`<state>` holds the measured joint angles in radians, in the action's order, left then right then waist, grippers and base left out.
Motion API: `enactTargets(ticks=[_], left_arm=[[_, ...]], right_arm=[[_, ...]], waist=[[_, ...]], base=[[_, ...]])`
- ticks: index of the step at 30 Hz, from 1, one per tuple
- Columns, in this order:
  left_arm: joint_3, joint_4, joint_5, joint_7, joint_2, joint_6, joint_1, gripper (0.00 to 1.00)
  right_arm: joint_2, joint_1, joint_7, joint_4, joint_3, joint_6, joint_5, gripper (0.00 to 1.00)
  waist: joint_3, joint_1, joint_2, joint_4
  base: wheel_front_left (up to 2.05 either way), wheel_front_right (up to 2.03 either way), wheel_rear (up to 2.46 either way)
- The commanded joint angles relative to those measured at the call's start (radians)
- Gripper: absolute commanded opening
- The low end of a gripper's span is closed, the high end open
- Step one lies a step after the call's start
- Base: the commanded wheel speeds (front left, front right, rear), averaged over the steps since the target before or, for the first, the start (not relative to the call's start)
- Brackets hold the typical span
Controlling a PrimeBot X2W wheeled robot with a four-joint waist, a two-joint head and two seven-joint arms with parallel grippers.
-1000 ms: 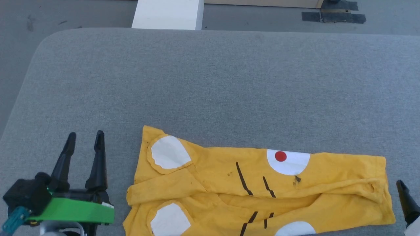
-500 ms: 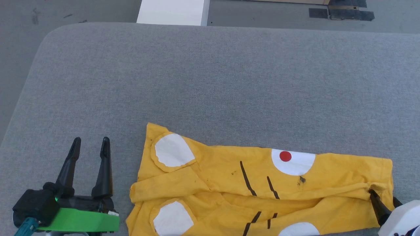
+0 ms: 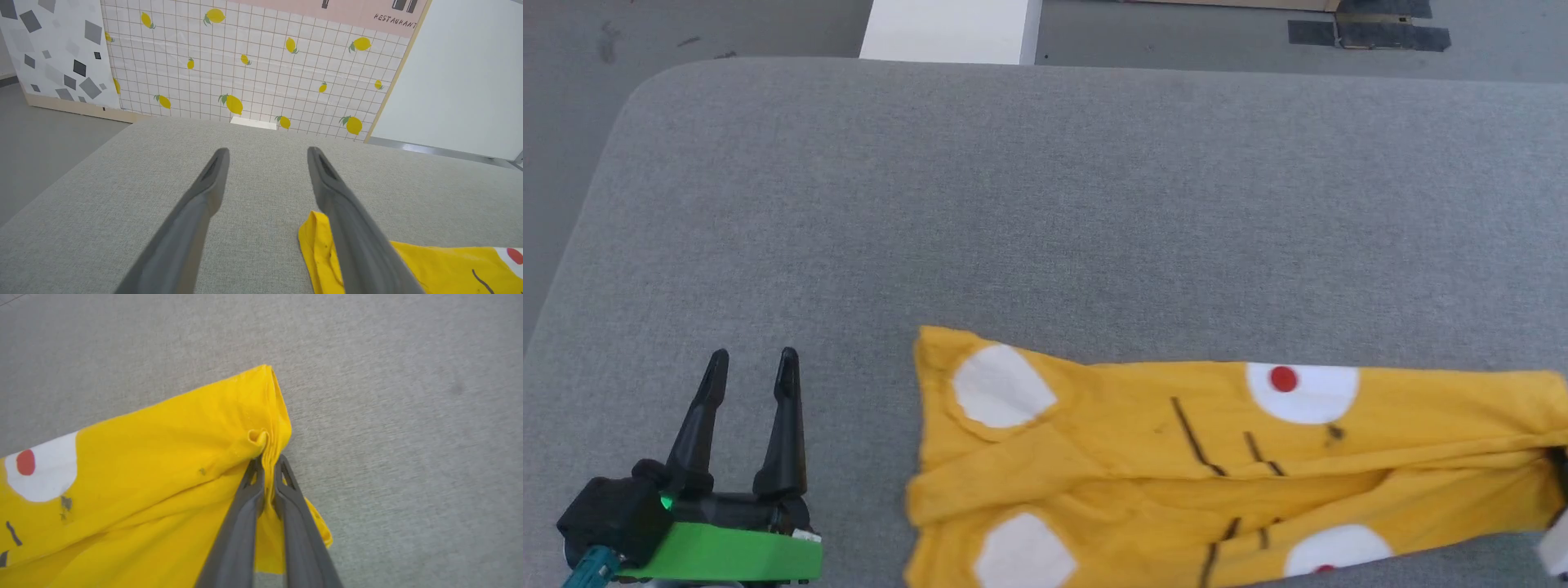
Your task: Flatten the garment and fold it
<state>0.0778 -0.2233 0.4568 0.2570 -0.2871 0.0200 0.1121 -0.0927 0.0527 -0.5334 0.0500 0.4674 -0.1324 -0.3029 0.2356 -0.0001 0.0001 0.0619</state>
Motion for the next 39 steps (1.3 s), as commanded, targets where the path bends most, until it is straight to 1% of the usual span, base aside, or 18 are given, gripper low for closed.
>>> enactTargets(ticks=[1,4,6,8,10,14,19,25,28,30,32,37,39], left_arm=[[-0.005,0.005,-0.01,0.005,0.007,0.01,0.014,1.0],[-0.006,0.01,-0.012,0.005,0.012,0.019,0.012,1.0],[-0.007,0.014,-0.013,0.005,0.014,0.023,0.012,1.0],[-0.009,0.018,-0.013,0.005,0.016,0.026,0.014,1.0],[-0.009,0.022,-0.012,0.005,0.019,0.028,0.015,1.0],[-0.002,0.034,-0.008,0.005,0.028,0.034,0.015,1.0],[0.003,0.044,-0.005,0.005,0.041,0.04,0.013,1.0],[0.01,0.056,-0.001,0.005,0.051,0.048,0.013,1.0],[0.017,0.064,-0.002,0.005,0.058,0.05,0.01,1.0],[0.024,0.073,0.0,0.005,0.065,0.053,0.008,1.0],[0.026,0.078,0.002,0.005,0.068,0.055,0.007,1.0],[0.032,0.087,0.005,0.005,0.076,0.058,0.006,1.0],[0.036,0.092,0.005,0.005,0.078,0.06,0.004,1.0]], right_arm=[[-0.02,-0.022,0.011,0.01,0.038,0.002,0.023,0.0],[-0.053,-0.03,0.019,0.02,0.109,0.002,0.079,0.0],[-0.059,-0.032,0.015,0.025,0.133,0.002,0.087,0.0],[-0.056,-0.031,0.005,0.038,0.127,0.002,0.075,0.0],[-0.043,-0.027,-0.013,0.062,0.095,0.002,0.05,0.0],[-0.014,-0.012,-0.07,0.131,-0.009,0.002,0.0,0.0],[0.002,0.021,-0.161,0.207,-0.192,0.002,-0.063,0.0],[0.012,0.016,-0.219,0.246,-0.392,0.002,-0.116,0.0],[0.012,-0.008,-0.234,0.247,-0.478,0.002,-0.138,0.0],[0.01,-0.049,-0.244,0.234,-0.596,0.002,-0.153,0.0],[0.011,-0.073,-0.249,0.218,-0.657,0.002,-0.163,0.0],[0.018,-0.131,-0.248,0.159,-0.768,0.002,-0.181,0.0],[0.021,-0.153,-0.235,0.125,-0.797,0.002,-0.177,0.0]], waist=[[-0.002,0.0001,-0.0001,-0.004],[-0.004,0.0001,-0.0001,-0.004],[-0.005,0.0001,-0.0001,-0.004],[-0.007,0.0001,-0.0001,-0.004],[-0.009,0.0001,-0.0001,-0.005],[-0.022,0.0001,-0.0001,-0.003],[-0.04,0.0001,-0.0001,0.011],[-0.051,0.0001,-0.0001,0.038],[-0.055,0.0001,-0.0001,0.056],[-0.06,0.0001,-0.0001,0.078],[-0.062,0.0001,-0.0001,0.089],[-0.066,0.0001,-0.0001,0.111],[-0.067,0.0001,-0.0001,0.12]], base=[[0.0,0.0,0.0],[0.0,0.0,0.0],[0.0,0.0,0.0],[0.0,0.0,0.0],[0.0,0.0,0.0],[0.0,0.0,0.0],[0.0,0.0,0.0],[0.0,0.0,0.0],[0.0,0.0,0.0],[0.0,0.0,0.0],[0.0,0.0,0.0],[0.0,0.0,0.0],[0.0,0.0,0.0]])
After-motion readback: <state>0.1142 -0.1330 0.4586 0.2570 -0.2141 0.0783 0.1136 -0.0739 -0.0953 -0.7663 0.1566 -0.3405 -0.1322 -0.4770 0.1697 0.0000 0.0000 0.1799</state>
